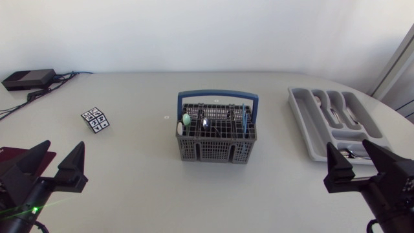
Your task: Transfer all utensils from the basket to the drawer tray.
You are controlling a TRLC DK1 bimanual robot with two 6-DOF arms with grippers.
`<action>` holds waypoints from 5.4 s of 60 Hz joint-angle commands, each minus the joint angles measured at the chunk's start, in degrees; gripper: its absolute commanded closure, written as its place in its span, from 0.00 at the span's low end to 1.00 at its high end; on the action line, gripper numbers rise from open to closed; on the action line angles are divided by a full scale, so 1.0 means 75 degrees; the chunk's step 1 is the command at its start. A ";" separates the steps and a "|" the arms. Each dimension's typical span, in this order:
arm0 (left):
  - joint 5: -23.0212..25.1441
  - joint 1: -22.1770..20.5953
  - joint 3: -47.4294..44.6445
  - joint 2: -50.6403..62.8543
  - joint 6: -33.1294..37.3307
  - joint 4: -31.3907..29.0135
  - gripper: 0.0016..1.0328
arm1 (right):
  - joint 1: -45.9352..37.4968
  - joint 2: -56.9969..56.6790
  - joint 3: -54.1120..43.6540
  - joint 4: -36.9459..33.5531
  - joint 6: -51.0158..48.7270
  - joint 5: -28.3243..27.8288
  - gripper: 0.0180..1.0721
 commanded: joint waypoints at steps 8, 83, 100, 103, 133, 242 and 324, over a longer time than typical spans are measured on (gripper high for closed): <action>-0.0072 -0.0031 -0.0293 -0.0049 -0.0170 -0.0086 0.04 | -0.0036 -0.0063 -0.0165 -0.0040 0.0060 -0.0002 0.05; -0.1010 -0.2762 0.4582 0.7076 0.0767 -0.2688 0.05 | 0.2870 0.6769 0.3949 -0.0778 0.0036 0.0854 0.05; -0.0178 -0.2891 0.4723 0.7276 0.0779 -0.2770 0.05 | 0.3081 0.8949 0.5390 -0.1657 -0.0960 -0.0728 0.06; -0.0072 -0.2891 0.4735 0.7276 0.0779 -0.2770 0.05 | 0.3163 0.9090 0.5495 -0.1551 -0.0936 -0.0752 0.11; 0.0549 -0.2855 0.4840 0.7194 0.0990 -0.2863 0.06 | 0.3479 1.0695 0.6163 -0.0731 -0.1171 -0.0588 0.64; 0.0584 -0.3898 0.4711 0.7416 0.2033 -0.1656 0.05 | -0.1454 0.9148 0.8120 -0.5044 -0.2026 -0.2451 0.95; -0.0107 -0.5680 0.6832 1.0112 0.6041 -0.1223 0.12 | -0.2029 1.5207 1.1554 -0.4856 -0.1546 -0.1771 0.07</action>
